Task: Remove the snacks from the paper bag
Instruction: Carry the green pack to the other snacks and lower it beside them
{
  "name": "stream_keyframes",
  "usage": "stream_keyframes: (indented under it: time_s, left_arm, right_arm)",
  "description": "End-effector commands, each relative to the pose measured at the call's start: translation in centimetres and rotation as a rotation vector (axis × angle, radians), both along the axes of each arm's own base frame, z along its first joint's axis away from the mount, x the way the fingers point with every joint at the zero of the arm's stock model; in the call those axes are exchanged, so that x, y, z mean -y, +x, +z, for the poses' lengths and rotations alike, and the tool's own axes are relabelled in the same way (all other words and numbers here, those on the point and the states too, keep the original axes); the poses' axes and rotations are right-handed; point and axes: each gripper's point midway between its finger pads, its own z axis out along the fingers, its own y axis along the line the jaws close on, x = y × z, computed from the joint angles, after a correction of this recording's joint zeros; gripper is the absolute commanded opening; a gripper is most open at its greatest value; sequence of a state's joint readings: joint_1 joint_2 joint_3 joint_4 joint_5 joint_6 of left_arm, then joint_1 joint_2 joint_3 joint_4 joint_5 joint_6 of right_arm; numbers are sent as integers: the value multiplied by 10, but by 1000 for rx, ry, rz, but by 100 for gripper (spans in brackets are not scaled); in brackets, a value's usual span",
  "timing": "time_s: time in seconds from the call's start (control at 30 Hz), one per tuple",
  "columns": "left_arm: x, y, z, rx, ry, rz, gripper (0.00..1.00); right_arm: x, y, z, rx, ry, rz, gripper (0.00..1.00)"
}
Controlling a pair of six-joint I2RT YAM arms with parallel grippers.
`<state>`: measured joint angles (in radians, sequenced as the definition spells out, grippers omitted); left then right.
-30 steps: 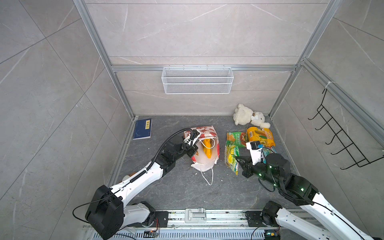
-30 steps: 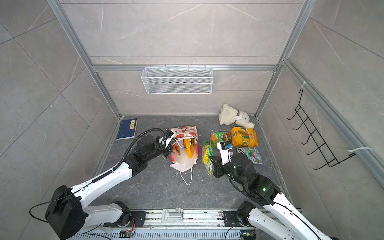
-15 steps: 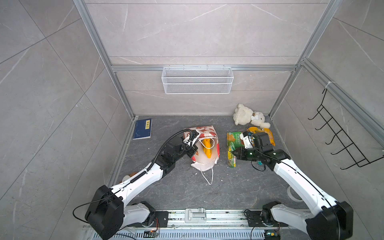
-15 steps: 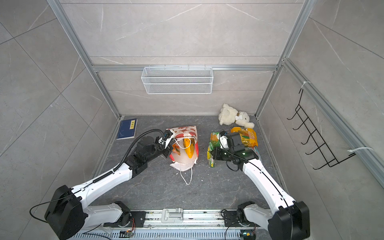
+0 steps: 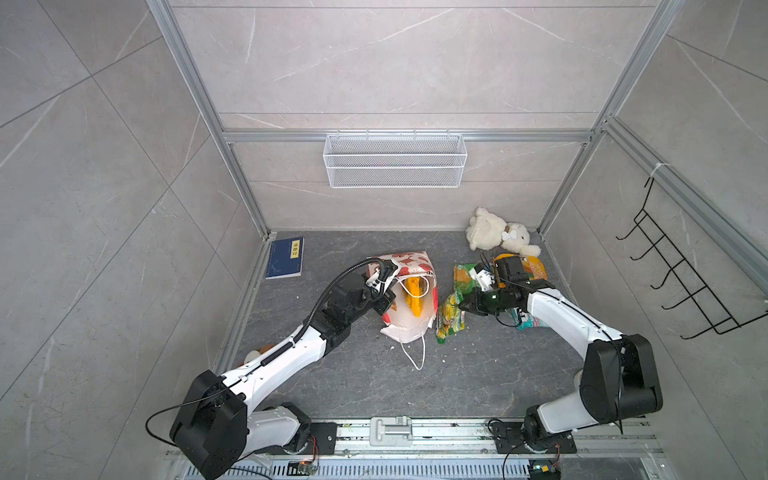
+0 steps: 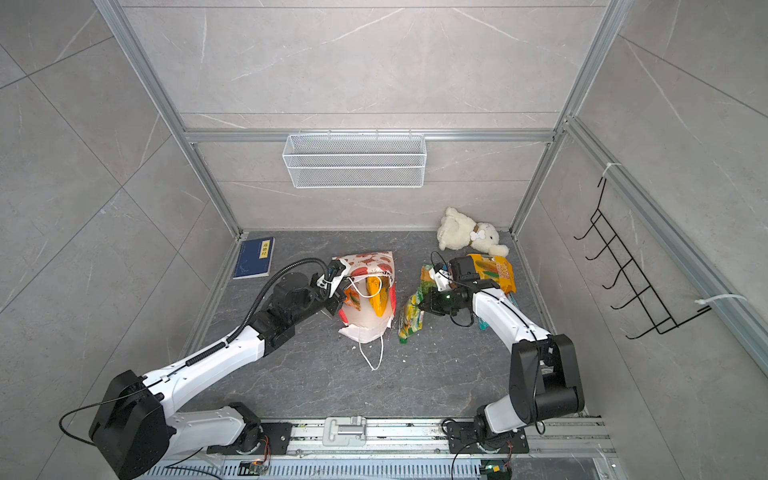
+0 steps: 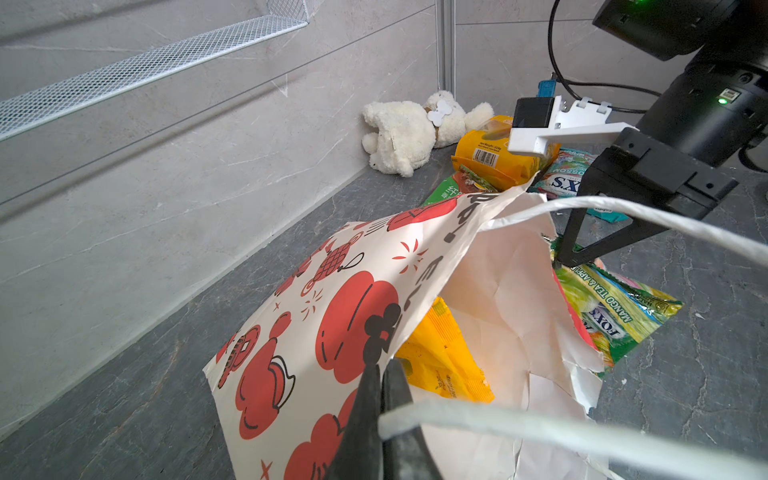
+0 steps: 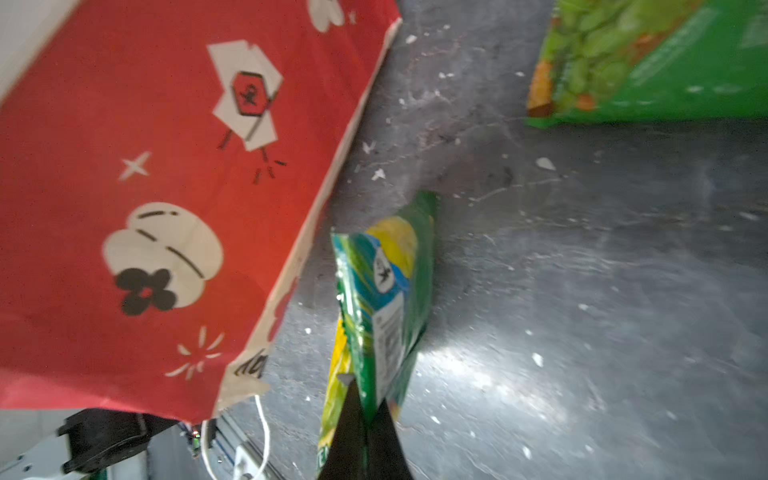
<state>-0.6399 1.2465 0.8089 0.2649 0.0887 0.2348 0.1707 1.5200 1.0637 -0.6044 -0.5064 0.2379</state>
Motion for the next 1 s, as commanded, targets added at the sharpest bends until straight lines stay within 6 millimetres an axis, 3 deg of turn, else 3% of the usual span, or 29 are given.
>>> stream_keyframes:
  time_s: [0.0,0.17,0.47,0.7,0.97]
  left_arm:
    - [-2,2,18,41,-38,13,0]
    - [-1,3,16,36,-35,10,0]
    - [-2,1,14,36,-32,6,0]
    - [-1,0,13,32,-34,3,0]
    - [-1,-1,14,34,-42,0,0]
  right_arm:
    - [42,-9,-15,-75,-277,-20,0]
    - [69,-3,-23,-132,-448,-63,0]
    - [95,7,-42,-209,-630,-50,2]
    - [110,23,-34,-197,-728,-71,2]
    - [120,32,-27,-198,-793,-104,11]
